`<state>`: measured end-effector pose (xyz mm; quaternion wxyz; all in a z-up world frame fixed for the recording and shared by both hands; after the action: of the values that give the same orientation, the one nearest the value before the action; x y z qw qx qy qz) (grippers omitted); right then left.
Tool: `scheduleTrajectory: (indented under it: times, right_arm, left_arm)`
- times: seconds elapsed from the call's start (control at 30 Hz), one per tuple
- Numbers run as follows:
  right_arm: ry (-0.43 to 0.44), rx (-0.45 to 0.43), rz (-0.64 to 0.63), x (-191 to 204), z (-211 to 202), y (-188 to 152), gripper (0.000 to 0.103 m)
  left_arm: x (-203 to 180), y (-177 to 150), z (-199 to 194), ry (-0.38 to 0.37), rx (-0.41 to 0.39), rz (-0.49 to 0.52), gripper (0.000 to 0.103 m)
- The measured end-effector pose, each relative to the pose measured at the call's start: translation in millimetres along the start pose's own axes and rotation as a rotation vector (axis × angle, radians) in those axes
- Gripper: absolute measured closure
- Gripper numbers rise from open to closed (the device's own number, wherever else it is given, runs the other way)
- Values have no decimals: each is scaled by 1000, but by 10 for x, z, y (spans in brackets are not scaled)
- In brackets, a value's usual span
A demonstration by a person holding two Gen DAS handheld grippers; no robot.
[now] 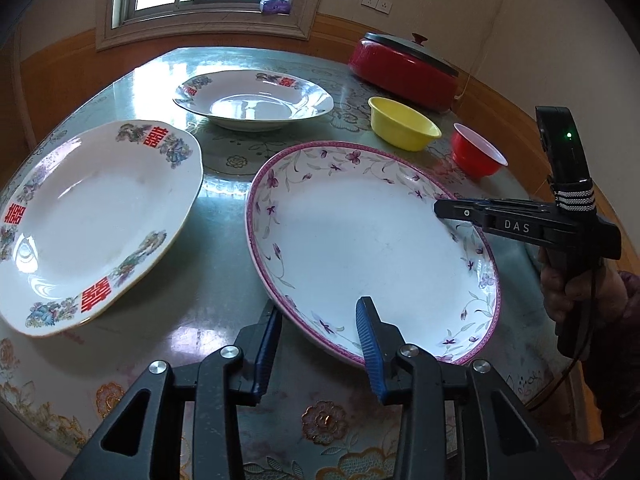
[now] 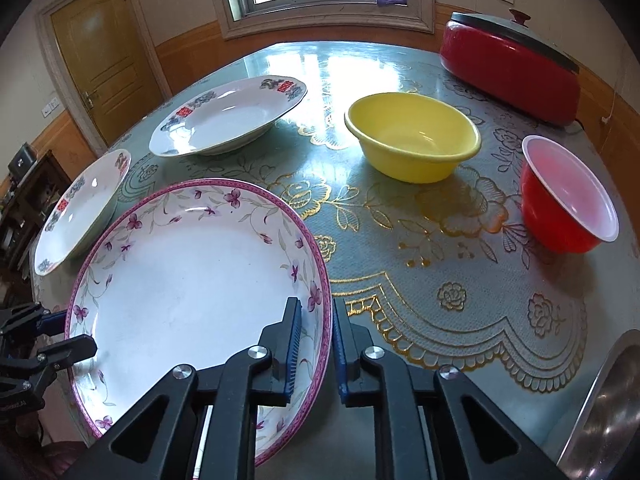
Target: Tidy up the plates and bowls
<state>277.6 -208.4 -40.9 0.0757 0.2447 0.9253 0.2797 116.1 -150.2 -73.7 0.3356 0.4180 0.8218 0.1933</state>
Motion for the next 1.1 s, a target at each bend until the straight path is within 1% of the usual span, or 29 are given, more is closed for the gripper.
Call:
scheduleTrajectory:
  times: [0.07, 0.2, 0.33, 0.47, 0.5, 0.6, 0.73, 0.8, 0.83, 0.9, 0.97, 1.0, 1.03, 1.1]
  right_arm:
    - [14, 3, 32, -34, 30, 57, 92]
    - [-24, -4, -5, 33, 76, 131, 89]
    - [-3, 4, 3, 23, 101, 148, 88]
    - [49, 17, -2, 53, 107, 121, 85]
    - [48, 12, -2, 73, 113, 109, 84]
    - [41, 13, 16, 73, 113, 95, 83]
    - [16, 14, 11, 103, 83, 56, 82]
    - [4, 22, 15, 113, 54, 18, 82]
    - [10, 28, 17, 116, 37, -17, 78]
    - [19, 22, 17, 120, -10, -96, 73]
    - [23, 8, 18, 129, -47, -153, 73]
    - [20, -4, 10, 145, -56, -170, 74]
    - [-6, -20, -3, 163, -62, -175, 76]
    - [-20, -32, -1, 169, -62, -172, 77]
  left_arm:
    - [19, 23, 59, 10, 13, -21, 65]
    - [2, 86, 104, 51, 6, -23, 64]
    - [-24, 106, 144, 106, 13, -4, 64]
    - [36, 47, 76, 97, 9, -27, 65]
    - [32, 47, 79, 99, 10, -24, 65]
    - [-13, 53, 106, 136, 16, 0, 64]
    - [5, 54, 90, 122, 18, -13, 64]
    - [-17, 39, 52, 130, 10, -8, 64]
    - [-25, 31, 29, 133, 6, -3, 64]
    - [-36, 21, -4, 133, -1, 3, 64]
    - [-35, 28, 11, 134, 2, 4, 64]
    - [-38, 38, 28, 146, 4, 9, 64]
    - [-42, 36, 37, 157, 3, 12, 65]
    - [-46, 36, 41, 165, -1, 14, 65]
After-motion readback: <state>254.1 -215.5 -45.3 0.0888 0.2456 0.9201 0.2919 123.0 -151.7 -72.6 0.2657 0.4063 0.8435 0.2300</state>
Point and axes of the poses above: each gripper's, at about its wrist camera, not at the fingertips, and z roughly the way its jaws point, x to its left, y to its top, the point moved 3 cm from there along z, roughly the way its jaws point, and after that the axes turned 11 degrees about -y, right-handed, at the moved point
